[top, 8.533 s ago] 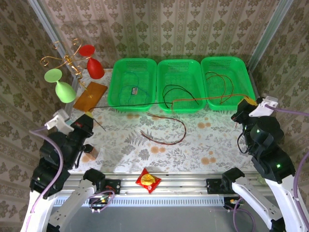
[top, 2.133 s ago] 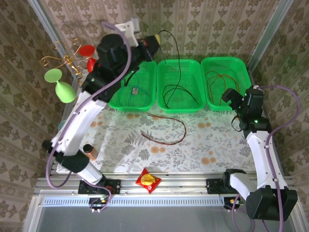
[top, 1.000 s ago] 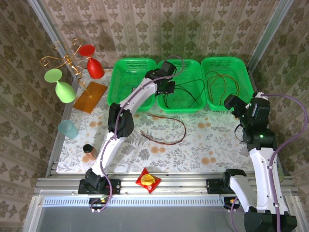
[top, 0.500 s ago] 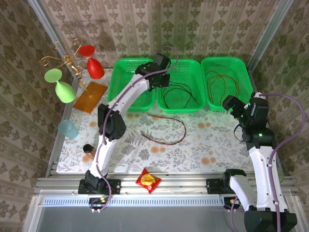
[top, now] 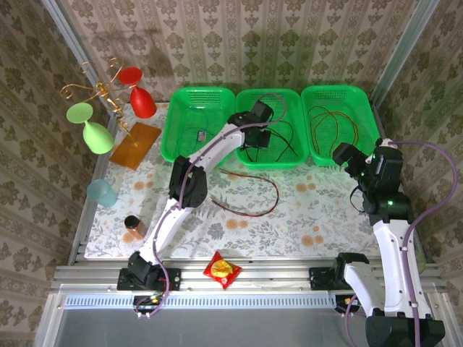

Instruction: Untangle the cables

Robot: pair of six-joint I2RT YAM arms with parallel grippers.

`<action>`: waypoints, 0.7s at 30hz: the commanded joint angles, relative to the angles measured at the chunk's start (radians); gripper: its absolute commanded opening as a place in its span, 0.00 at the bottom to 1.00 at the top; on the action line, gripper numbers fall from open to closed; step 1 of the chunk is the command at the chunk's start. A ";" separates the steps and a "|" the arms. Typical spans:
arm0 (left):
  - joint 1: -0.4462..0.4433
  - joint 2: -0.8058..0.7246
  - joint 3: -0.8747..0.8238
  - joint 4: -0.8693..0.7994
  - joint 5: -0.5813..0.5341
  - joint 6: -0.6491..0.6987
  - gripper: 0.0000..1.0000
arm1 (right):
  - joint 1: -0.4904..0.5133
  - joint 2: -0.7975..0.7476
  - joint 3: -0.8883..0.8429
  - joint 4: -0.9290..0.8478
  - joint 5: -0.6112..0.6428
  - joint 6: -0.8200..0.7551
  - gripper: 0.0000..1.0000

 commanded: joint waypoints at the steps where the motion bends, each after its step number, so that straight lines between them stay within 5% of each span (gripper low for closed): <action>1: 0.014 -0.005 0.039 -0.007 0.045 -0.003 0.10 | -0.003 -0.015 -0.014 -0.026 -0.029 0.017 1.00; 4: 0.009 -0.047 0.055 -0.016 0.010 0.037 0.41 | -0.002 -0.016 -0.015 -0.025 -0.032 0.015 1.00; 10: -0.007 -0.185 0.057 0.015 -0.071 0.114 0.64 | 0.010 -0.001 -0.014 -0.098 -0.017 0.006 1.00; 17: -0.010 -0.374 0.001 -0.030 -0.085 0.133 0.70 | 0.089 -0.044 -0.065 -0.142 -0.004 0.001 1.00; 21: -0.010 -0.574 -0.230 -0.002 -0.047 0.105 0.70 | 0.238 -0.075 -0.104 -0.111 0.022 -0.028 0.98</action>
